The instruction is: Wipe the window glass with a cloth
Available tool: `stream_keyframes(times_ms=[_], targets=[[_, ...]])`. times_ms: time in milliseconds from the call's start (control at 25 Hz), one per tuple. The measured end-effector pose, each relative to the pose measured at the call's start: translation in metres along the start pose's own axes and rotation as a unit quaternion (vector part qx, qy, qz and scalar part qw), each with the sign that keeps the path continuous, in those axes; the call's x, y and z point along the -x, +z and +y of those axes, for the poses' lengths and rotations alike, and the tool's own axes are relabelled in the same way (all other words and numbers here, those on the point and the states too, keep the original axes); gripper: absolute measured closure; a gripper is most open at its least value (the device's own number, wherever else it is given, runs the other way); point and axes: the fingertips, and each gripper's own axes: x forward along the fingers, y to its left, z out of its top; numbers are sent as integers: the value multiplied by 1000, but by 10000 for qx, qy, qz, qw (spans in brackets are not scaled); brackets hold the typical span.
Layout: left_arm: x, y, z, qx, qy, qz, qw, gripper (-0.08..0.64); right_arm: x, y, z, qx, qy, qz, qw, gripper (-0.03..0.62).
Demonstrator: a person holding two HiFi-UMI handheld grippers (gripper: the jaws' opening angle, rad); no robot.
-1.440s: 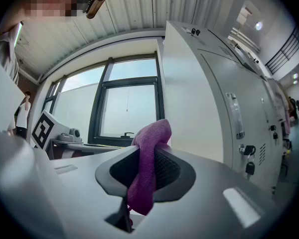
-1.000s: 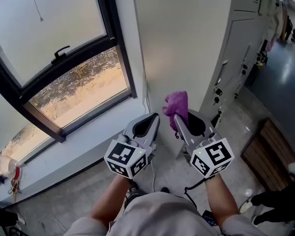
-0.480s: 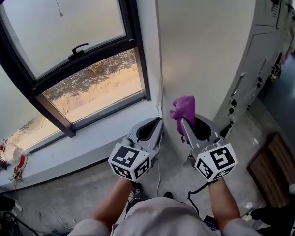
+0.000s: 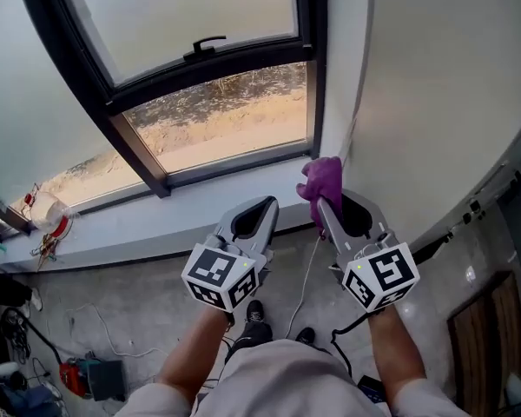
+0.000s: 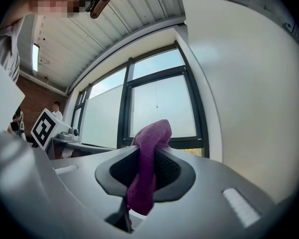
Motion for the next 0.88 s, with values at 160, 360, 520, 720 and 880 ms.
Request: stream_keyframes(times_ms=[160, 360, 520, 720, 880], targets=[[16, -8, 46, -2, 401, 65, 9992, 560, -43, -18, 22, -53, 382, 106, 9992, 501], [33, -22, 110, 9, 757, 130, 9970, 560, -103, -45, 52, -65, 746, 287, 9968, 501], [43, -32, 172, 50, 958, 148, 9953, 560, -158, -66, 74, -42, 900, 431, 9950, 501], [54, -44, 256, 147, 1130, 143, 9934, 560, -234, -87, 95, 12, 920, 555, 9942, 500], [69, -52, 313, 382, 1294, 165, 9907, 560, -284, -94, 114, 136, 948, 708, 9929, 500]])
